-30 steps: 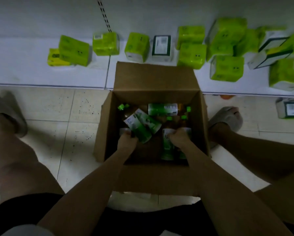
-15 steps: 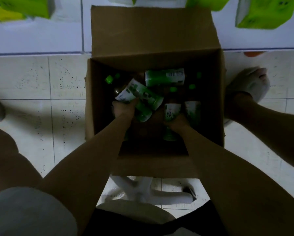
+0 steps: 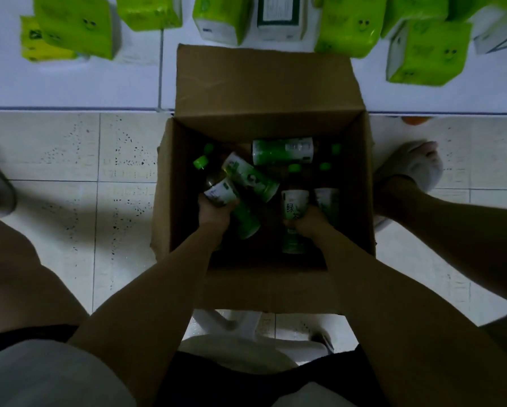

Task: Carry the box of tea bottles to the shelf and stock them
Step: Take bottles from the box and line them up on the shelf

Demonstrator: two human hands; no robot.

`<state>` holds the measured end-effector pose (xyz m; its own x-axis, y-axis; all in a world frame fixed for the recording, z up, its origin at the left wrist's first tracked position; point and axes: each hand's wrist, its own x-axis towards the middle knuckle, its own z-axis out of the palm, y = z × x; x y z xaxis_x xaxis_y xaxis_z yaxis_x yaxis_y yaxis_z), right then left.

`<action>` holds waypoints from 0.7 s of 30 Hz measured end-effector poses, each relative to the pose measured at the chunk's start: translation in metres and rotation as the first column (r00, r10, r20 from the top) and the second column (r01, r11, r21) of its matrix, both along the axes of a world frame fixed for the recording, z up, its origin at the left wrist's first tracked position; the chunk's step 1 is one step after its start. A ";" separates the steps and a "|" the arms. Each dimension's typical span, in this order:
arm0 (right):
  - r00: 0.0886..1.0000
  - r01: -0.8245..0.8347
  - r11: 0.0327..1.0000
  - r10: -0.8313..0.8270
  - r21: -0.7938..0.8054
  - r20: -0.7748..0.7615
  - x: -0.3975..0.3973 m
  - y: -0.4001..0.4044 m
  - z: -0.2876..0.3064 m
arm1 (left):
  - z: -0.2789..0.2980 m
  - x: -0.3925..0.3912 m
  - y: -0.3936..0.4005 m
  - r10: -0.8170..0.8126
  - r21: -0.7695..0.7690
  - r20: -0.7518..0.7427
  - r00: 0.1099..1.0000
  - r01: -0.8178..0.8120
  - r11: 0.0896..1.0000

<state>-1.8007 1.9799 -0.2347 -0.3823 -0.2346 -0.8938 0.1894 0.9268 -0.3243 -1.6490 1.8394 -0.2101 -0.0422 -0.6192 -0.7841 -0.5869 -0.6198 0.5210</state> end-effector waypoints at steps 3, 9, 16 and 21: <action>0.999 0.002 0.998 -0.005 -0.066 -0.038 0.004 0.005 0.014 | 0.018 0.024 0.016 -0.045 -0.025 -0.071 0.996 0.043 0.999; 0.996 0.043 0.972 -0.061 -0.230 -0.069 0.013 0.005 0.072 | 0.061 0.050 0.030 0.051 -0.076 -0.173 0.984 -0.064 0.995; 0.988 -0.067 0.907 0.003 -0.416 -0.152 0.018 -0.015 0.145 | 0.112 0.059 0.019 0.091 -0.171 -0.371 0.924 -0.164 0.971; 0.988 -0.042 0.805 -0.053 -0.591 -0.143 0.030 -0.038 0.205 | 0.155 0.058 0.013 0.041 -0.228 -0.525 0.850 -0.187 0.955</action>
<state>-1.7710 1.9417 -0.0299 -0.4985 -0.6965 -0.5160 0.1005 0.5448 -0.8325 -1.5907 1.8522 -0.0553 -0.3063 -0.8226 -0.4791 -0.1262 -0.4637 0.8769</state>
